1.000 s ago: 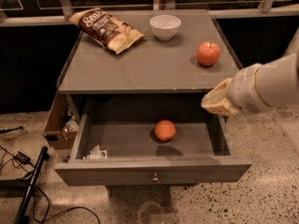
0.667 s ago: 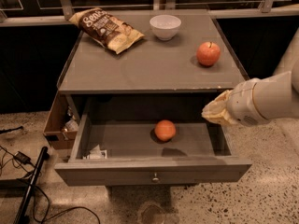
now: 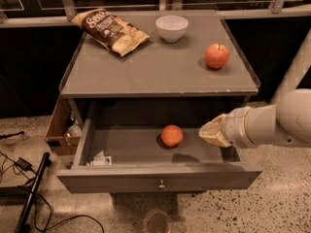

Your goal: Pick orange from top drawer and place on counter

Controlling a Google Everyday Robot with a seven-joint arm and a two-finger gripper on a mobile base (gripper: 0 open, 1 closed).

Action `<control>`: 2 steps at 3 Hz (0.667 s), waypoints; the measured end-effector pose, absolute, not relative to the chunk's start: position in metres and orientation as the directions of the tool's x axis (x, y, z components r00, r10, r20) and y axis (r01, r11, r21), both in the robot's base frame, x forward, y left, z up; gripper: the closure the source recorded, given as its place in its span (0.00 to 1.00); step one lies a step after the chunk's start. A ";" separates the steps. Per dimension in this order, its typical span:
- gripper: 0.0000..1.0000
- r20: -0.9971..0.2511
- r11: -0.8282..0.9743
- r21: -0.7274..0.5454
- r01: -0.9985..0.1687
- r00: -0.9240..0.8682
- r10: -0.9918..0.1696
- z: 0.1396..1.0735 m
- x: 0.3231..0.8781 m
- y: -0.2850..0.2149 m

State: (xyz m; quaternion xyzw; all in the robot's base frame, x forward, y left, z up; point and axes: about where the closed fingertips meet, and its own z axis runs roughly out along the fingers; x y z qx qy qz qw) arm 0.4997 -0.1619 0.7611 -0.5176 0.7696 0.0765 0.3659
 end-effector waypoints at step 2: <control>0.35 -0.688 0.470 -0.241 -0.849 -0.193 -0.700 0.725 0.525 -0.142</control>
Offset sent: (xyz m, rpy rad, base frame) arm 0.0429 0.0281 -0.0540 0.0895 -0.0155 -0.0099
